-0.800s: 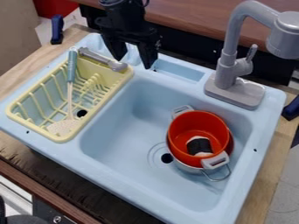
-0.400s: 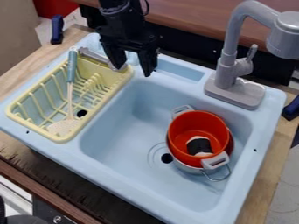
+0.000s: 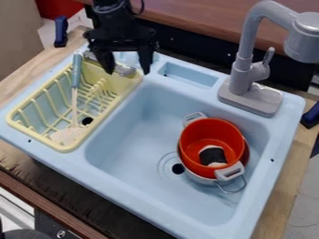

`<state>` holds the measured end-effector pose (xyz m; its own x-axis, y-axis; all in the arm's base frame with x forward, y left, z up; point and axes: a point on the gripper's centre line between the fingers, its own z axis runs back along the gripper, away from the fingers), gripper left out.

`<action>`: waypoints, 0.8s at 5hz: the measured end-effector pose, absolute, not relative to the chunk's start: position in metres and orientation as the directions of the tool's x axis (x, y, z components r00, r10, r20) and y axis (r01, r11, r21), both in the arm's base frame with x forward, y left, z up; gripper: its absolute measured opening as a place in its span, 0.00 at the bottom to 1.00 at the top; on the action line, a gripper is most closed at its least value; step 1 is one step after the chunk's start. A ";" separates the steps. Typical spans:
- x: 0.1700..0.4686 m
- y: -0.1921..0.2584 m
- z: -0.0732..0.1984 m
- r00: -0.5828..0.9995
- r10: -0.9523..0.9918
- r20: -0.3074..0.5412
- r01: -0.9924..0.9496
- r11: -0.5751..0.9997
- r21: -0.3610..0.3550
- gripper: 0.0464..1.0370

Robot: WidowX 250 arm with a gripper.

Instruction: Move the spoon from the utencils ruck to the pot in the sink

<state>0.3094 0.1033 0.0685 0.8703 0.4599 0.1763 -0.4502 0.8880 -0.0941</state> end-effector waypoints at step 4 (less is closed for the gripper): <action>0.316 0.142 0.067 0.513 0.843 0.159 -0.843 0.530 -0.089 0.96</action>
